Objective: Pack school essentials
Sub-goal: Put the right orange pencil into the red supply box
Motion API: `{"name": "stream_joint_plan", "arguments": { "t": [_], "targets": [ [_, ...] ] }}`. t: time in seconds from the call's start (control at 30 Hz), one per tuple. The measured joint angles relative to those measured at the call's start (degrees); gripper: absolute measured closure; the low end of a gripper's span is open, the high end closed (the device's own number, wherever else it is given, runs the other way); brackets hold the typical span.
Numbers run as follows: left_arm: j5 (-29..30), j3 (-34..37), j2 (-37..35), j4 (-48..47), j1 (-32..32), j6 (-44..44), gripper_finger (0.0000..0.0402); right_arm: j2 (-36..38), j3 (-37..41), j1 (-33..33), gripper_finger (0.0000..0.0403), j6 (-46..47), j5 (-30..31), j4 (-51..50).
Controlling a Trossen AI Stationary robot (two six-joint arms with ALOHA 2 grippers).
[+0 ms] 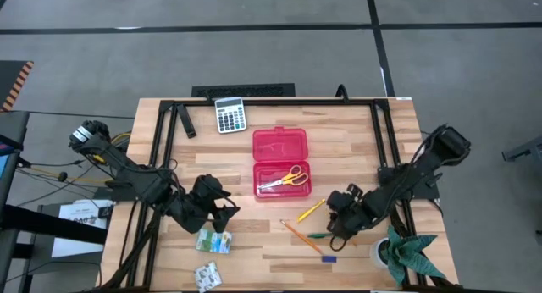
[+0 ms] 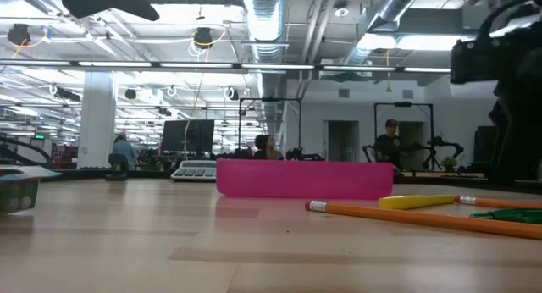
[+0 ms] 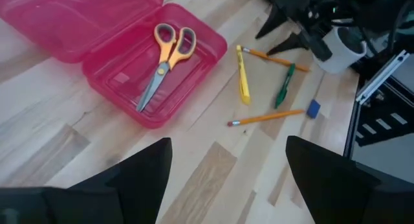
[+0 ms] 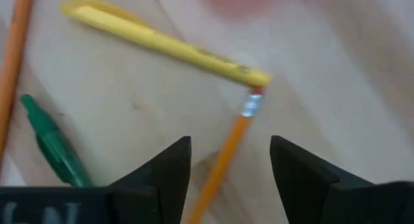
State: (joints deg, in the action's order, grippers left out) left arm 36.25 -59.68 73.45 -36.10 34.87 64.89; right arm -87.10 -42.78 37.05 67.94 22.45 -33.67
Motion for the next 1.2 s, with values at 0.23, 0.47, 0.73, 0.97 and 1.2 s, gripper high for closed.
{"name": "stream_joint_plan", "arguments": {
  "t": [0.23,0.47,0.73,0.97,1.2],
  "targets": [
    [0.00,0.00,0.02,-0.42,0.00,-1.85,0.0105,-3.56,5.98,2.99,0.0185,7.75,1.22,8.78],
    [0.29,0.01,0.02,-1.79,-0.18,-2.17,0.0105,-2.36,7.89,4.34,0.0296,12.20,1.45,9.73],
    [0.57,0.00,0.02,-3.19,-0.17,-2.17,0.0105,-1.48,7.84,3.23,0.0379,10.38,0.30,9.43],
    [0.66,0.02,0.02,-4.13,-0.17,-2.17,0.0105,2.92,8.10,0.88,0.0396,6.80,-1.87,9.50],
    [1.63,0.01,0.02,-4.73,-0.15,-2.17,0.0105,9.77,8.15,-4.01,0.0399,-0.89,-3.66,8.30]
  ]
}}
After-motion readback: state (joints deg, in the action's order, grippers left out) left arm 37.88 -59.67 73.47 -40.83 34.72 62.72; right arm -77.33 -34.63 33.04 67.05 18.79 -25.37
